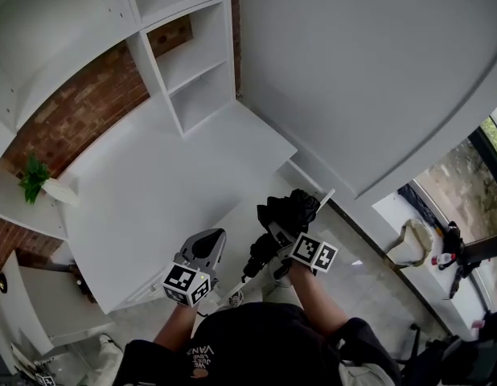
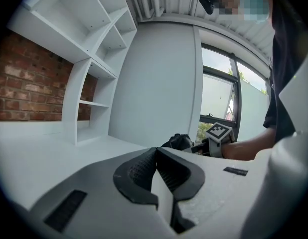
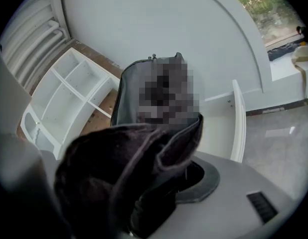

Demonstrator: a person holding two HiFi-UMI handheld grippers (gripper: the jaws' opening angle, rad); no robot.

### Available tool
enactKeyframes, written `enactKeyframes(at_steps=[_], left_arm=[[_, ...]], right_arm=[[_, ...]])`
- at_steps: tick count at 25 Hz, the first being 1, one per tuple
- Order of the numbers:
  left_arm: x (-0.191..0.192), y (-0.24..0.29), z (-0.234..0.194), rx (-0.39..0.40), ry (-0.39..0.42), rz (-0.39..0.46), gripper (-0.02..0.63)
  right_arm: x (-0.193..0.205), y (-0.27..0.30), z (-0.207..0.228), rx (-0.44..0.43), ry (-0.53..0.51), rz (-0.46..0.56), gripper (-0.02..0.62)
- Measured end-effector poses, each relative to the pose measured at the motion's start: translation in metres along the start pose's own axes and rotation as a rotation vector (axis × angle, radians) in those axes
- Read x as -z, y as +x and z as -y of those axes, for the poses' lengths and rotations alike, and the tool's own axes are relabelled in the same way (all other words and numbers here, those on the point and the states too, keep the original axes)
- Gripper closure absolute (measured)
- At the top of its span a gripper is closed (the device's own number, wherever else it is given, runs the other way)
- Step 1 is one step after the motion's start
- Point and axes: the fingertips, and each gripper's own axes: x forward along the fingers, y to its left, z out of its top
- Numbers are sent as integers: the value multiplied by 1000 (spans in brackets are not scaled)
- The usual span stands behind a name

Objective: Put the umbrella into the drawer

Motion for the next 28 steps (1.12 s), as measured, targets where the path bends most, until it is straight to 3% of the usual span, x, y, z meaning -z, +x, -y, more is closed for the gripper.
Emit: enactKeyframes(at_steps=[10,28], left_arm=[[-4,47,-4,-77,0,6,598],[23,78,-30,-200,-72,-39,598]], right_arm=[[-34,76,69,90,16,-84,357],[-34,156,156,294,93,-196,356]])
